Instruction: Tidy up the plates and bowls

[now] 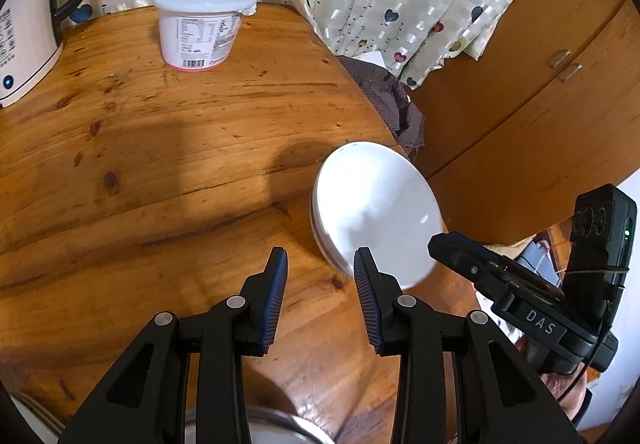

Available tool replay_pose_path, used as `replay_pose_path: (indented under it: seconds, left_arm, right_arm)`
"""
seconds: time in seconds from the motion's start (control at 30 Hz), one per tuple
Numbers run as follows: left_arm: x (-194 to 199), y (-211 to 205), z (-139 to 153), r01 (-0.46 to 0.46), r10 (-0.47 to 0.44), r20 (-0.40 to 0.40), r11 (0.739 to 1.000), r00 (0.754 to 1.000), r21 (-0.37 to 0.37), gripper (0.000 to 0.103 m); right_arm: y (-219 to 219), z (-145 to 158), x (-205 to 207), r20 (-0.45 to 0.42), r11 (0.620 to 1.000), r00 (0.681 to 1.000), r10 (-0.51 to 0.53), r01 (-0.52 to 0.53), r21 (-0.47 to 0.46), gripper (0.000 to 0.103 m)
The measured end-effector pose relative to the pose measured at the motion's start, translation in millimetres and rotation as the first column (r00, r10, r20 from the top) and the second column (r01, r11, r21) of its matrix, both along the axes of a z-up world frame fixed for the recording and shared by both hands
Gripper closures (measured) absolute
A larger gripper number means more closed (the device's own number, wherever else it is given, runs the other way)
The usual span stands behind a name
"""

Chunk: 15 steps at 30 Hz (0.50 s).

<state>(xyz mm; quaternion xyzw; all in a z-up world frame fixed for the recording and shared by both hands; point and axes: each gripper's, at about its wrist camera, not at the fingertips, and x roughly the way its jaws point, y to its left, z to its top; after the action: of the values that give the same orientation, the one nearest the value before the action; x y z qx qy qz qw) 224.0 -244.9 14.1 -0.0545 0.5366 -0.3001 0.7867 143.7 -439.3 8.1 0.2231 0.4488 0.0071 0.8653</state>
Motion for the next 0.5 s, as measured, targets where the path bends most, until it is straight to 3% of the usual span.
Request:
replay_pose_path:
  seconds: [0.5]
  left_arm:
    - [17, -17, -17, 0.018, -0.018, -0.044, 1.0, 0.999, 0.011, 0.067]
  right_arm:
    - [-5, -11, 16, -0.021, 1.0, 1.0, -0.003, 0.004, 0.001, 0.078]
